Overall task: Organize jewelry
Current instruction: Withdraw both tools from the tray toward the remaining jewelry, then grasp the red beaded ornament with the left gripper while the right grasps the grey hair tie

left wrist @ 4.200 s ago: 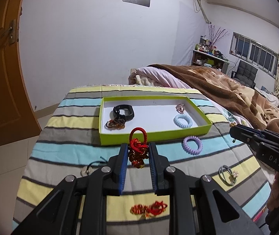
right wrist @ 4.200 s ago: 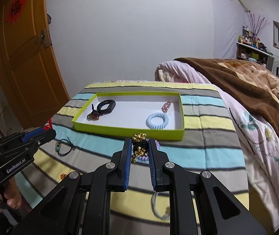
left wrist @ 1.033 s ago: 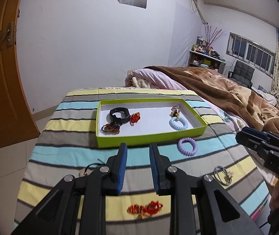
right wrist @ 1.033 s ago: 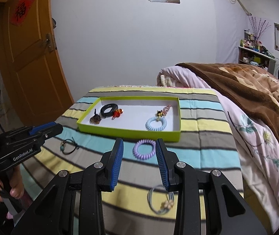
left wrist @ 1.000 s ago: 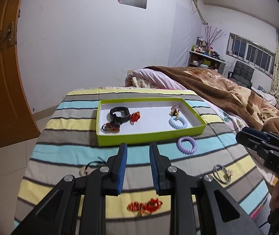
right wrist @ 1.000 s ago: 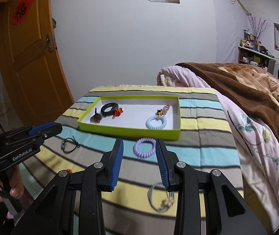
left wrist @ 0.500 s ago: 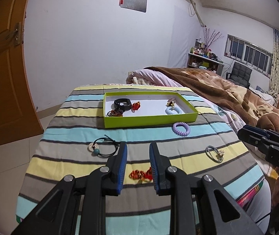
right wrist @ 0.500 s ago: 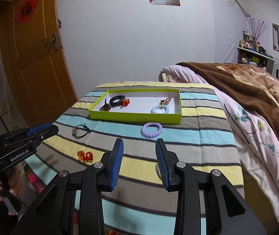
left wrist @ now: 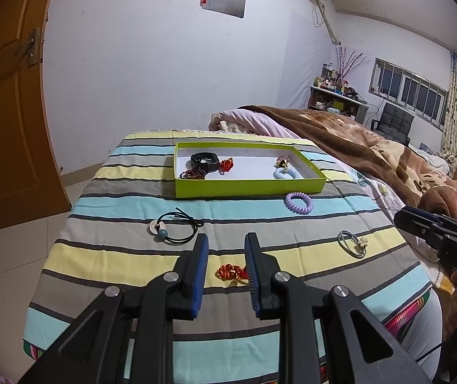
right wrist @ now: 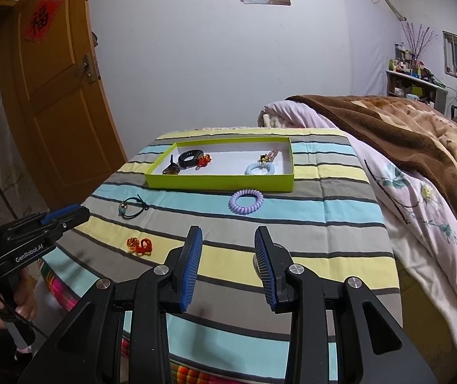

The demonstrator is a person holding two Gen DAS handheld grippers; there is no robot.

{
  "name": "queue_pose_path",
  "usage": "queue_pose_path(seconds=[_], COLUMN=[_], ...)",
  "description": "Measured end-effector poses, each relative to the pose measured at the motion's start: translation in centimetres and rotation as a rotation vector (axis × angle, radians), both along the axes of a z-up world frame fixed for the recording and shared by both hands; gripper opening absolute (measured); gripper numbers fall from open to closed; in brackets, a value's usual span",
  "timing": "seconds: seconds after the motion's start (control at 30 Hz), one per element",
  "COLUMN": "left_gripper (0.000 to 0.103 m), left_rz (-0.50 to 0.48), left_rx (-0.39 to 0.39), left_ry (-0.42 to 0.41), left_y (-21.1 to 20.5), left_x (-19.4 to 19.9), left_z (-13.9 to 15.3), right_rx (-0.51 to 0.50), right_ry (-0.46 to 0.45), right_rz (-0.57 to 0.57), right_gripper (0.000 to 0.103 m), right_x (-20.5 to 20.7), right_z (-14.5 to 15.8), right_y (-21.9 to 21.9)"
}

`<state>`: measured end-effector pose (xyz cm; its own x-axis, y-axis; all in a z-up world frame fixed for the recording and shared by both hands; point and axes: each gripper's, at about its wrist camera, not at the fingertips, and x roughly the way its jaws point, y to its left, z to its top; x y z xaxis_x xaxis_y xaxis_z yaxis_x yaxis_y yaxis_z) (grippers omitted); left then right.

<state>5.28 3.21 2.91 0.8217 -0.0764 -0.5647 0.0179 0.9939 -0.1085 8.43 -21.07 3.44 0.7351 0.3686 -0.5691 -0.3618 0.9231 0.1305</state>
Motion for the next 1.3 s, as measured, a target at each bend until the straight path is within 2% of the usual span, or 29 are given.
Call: queue_pose_path(seconds=[0.33,0.6,0.67,0.7,0.73,1.3], left_gripper=[0.024,0.024,0.028,0.036,0.039,0.039], left_rz=[-0.003,-0.023,-0.031,-0.034,-0.036,-0.056], left_rx=[-0.020,-0.035,-0.035,-0.037,-0.038,-0.019], left_ry=[0.012,0.056,0.069,0.074,0.076,0.173], left_y=[0.5,0.4,0.1,0.0,-0.1,-2.1], left_x=[0.0,0.9,1.3,1.5,1.5,4.5], left_z=[-1.0,-2.7,-3.2,-3.4,-3.6,-6.1], right_rx=[-0.007,-0.016,-0.023,-0.030,-0.034,-0.051], right_ry=[0.034,0.081,0.087,0.089,0.095,0.219], right_rz=[-0.018,-0.029,-0.033,-0.037,-0.039,-0.106], right_gripper=[0.035,0.035,0.035,0.035,0.035,0.035], right_x=[0.8,1.8,2.1,2.2,2.4,6.2], right_z=[-1.5,-3.4,-3.8,-4.1,-4.3,-7.7], right_y=[-0.7,-1.0,-1.0,-1.1,-1.1,-2.4])
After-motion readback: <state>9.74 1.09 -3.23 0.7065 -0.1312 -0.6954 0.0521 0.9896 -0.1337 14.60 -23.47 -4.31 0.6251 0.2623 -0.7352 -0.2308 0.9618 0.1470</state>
